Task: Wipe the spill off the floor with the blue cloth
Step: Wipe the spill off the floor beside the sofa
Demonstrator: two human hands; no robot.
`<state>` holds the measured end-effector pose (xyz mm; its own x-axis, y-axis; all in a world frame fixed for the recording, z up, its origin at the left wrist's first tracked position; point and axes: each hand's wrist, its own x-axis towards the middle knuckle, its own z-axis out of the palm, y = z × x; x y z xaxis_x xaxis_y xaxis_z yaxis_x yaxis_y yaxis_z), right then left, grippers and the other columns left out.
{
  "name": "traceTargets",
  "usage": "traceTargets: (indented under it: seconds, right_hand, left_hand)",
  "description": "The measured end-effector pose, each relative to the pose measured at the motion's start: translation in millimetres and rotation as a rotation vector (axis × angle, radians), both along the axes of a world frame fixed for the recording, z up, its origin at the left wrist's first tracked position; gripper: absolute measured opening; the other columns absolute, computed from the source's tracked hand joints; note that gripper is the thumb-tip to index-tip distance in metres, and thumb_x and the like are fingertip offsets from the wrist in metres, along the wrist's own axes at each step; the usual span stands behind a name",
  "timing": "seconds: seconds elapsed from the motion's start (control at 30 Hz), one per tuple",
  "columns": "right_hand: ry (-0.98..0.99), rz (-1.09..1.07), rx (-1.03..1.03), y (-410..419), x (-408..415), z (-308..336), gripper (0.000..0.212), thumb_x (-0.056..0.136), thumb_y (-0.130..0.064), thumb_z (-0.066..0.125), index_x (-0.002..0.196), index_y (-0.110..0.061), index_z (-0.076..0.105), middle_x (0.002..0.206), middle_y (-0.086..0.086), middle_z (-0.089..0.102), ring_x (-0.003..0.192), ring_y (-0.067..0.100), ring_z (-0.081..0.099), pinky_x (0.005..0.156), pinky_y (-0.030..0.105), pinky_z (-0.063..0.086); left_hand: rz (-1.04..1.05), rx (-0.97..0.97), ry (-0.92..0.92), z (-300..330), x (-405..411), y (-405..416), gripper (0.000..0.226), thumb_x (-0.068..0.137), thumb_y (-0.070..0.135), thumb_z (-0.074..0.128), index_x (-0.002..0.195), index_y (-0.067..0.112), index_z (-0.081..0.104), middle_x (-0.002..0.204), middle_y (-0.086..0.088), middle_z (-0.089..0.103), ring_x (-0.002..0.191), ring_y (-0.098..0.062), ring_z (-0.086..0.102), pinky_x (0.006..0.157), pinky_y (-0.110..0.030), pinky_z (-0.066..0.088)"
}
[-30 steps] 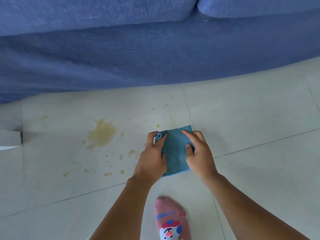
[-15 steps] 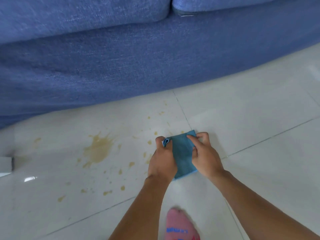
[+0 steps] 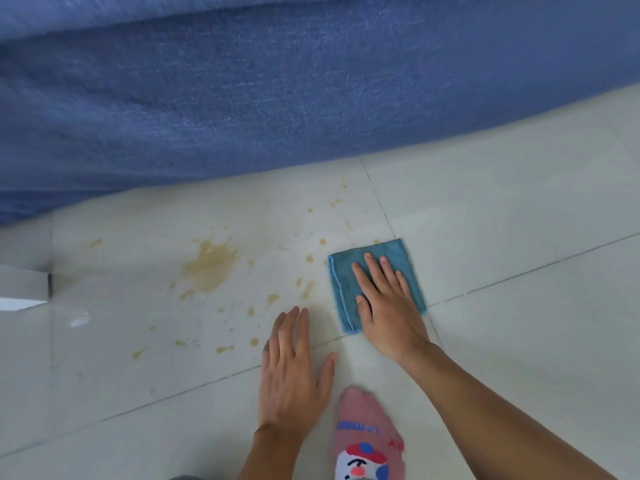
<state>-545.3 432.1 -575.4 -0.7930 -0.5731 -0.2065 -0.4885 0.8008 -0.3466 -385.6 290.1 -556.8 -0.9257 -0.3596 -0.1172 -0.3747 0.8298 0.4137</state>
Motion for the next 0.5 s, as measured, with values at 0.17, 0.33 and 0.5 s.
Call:
traceTargets:
  seconds: [0.17, 0.33, 0.5]
  right_hand:
    - [0.004, -0.025, 0.093, -3.9, 2.4, 0.6, 0.062, 0.102, -0.039, 0.015, 0.163, -0.031, 0.010, 0.171, -0.009, -0.005, 0.156, 0.013, -0.016, 0.126, 0.040, -0.012]
    - [-0.040, -0.006, 0.156, -6.0, 7.5, 0.7, 0.068, 0.100, -0.057, 0.013, 0.161, -0.035, -0.007, 0.168, -0.010, -0.021, 0.153, 0.014, -0.026, 0.123, 0.048, -0.017]
    - [-0.032, 0.053, 0.222, 19.4, 8.4, 3.9, 0.071, 0.098, -0.064, 0.006, 0.161, -0.036, -0.012, 0.168, -0.012, -0.023, 0.152, 0.012, -0.029, 0.125, 0.047, -0.014]
  left_hand:
    - [-0.146, -0.027, -0.048, -3.5, 22.1, 6.7, 0.076, 0.092, 0.050, 0.053, 0.153, 0.009, 0.037, 0.159, -0.005, 0.038, 0.151, -0.022, 0.022, 0.117, -0.038, 0.023]
    - [-0.263, -0.029, -0.031, -7.8, 19.5, 11.7, 0.068, 0.092, 0.037, 0.055, 0.152, 0.008, 0.039, 0.157, -0.006, 0.042, 0.150, -0.022, 0.029, 0.121, -0.037, 0.017]
    - [-0.321, -0.018, 0.013, -22.5, 43.7, 18.1, 0.067, 0.098, 0.042, 0.051, 0.154, 0.011, 0.036, 0.161, -0.004, 0.036, 0.153, -0.019, 0.023, 0.124, -0.039, 0.015]
